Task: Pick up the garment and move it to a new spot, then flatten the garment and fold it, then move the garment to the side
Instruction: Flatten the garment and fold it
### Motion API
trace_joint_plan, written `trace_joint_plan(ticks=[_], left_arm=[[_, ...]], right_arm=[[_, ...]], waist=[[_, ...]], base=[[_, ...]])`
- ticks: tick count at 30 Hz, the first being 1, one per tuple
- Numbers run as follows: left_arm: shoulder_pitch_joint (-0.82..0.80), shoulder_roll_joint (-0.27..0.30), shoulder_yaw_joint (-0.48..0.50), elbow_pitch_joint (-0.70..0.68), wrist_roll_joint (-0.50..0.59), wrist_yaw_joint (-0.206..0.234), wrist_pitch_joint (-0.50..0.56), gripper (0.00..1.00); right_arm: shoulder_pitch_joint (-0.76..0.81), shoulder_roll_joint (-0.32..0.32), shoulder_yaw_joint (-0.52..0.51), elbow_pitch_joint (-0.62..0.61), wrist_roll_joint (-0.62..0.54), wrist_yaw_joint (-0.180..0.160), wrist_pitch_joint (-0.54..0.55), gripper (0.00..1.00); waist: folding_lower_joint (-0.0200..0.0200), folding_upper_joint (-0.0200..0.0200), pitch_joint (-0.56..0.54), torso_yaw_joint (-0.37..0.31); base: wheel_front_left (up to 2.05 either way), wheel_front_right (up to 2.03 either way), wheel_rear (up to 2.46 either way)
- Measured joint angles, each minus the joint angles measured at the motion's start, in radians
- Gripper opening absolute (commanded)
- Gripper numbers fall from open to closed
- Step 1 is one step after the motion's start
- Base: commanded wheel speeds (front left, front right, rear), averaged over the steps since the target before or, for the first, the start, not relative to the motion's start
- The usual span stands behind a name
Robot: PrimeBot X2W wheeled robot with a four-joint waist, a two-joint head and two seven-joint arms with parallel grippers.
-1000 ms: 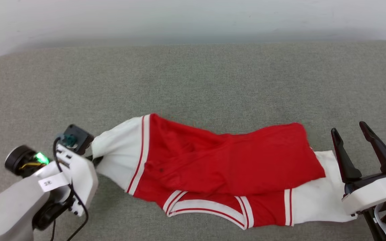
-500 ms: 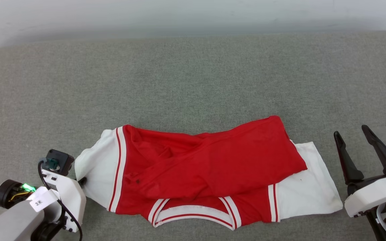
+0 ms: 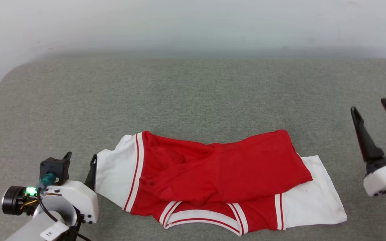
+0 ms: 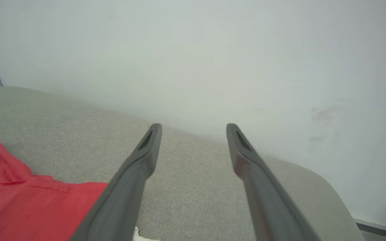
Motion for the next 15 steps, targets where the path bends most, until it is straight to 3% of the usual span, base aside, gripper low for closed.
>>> trace_joint_plan(ticks=[4,8,15], left_arm=[[0.054,-0.023,0.07,-0.098,0.067,0.09,-0.014,1.0],[0.117,-0.06,0.178,-0.219,0.193,0.157,-0.015,1.0],[0.225,-0.16,0.338,-0.359,0.394,0.197,-0.017,1.0]], right_arm=[[-0.077,-0.063,0.044,-0.04,0.034,0.0,0.061,1.0],[-0.157,-0.157,0.148,-0.055,0.107,0.0,0.206,1.0],[-0.326,-0.328,0.384,-0.04,0.318,0.0,0.546,1.0]], waist=[[0.0,0.0,-0.011,0.023],[0.0,0.0,-0.004,0.042],[0.0,0.0,0.034,0.075]], base=[[0.0,0.0,0.0],[0.0,0.0,0.0],[0.0,0.0,0.0]])
